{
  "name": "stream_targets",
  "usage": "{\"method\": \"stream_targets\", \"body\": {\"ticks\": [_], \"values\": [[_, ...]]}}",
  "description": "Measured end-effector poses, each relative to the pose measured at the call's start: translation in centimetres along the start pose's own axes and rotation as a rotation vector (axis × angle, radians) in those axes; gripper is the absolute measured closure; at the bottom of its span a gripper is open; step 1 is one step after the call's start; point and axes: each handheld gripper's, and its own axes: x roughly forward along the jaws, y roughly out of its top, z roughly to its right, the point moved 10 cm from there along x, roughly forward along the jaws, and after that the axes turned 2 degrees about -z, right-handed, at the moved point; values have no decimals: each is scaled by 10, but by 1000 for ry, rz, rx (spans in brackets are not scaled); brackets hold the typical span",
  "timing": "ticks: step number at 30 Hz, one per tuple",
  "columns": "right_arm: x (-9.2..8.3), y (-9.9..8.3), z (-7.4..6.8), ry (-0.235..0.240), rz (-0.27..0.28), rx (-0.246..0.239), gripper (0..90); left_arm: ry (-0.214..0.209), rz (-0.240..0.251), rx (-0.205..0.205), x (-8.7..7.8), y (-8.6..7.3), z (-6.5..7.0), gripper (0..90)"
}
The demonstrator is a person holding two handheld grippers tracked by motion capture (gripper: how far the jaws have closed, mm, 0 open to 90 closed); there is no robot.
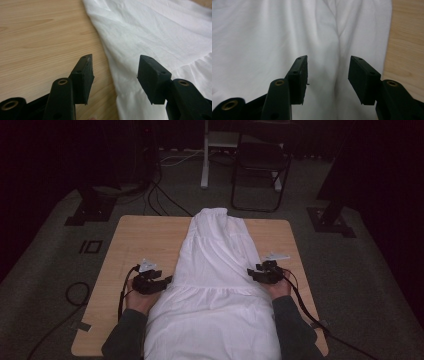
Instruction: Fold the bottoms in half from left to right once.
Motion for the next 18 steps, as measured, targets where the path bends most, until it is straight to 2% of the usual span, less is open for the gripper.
{"method": "stream_targets", "body": {"ticks": [1, 2, 3, 4, 5, 6, 9, 11, 12, 13, 15, 18], "values": [[7, 0, 2, -5, -22, 7, 501, -4, -2, 4, 3, 1, 2, 462], [13, -1, 2, 7, -38, 16, 553, -4, -4, 6, 5, 1, 4, 461], [18, -2, 1, 28, -58, 25, 662, -6, -5, 12, 6, 1, 6, 460], [19, -4, 0, 27, -70, 16, 775, -9, -6, 16, 7, 1, 7, 458], [17, -3, 0, -1, -63, 0, 861, -7, -7, 22, 8, 2, 8, 456], [13, 0, 0, -23, -43, -4, 888, -7, -9, 26, 9, 3, 8, 454], [-24, 22, 9, -92, 113, -1, 892, -1, -10, 25, 11, 7, 7, 447], [-41, 30, 18, -139, 161, 5, 891, 2, -8, 27, 12, 11, 7, 443], [-46, 31, 25, -174, 165, 2, 891, 2, -6, 28, 14, 15, 9, 437], [-45, 28, 33, -200, 146, 7, 891, 2, -5, 30, 16, 18, 10, 429], [-32, 15, 41, -203, 86, 26, 891, 3, -14, 31, 23, 23, 13, 418], [-9, -6, 45, -191, 14, 36, 889, 6, -46, 31, 41, 28, 17, 401]]}}
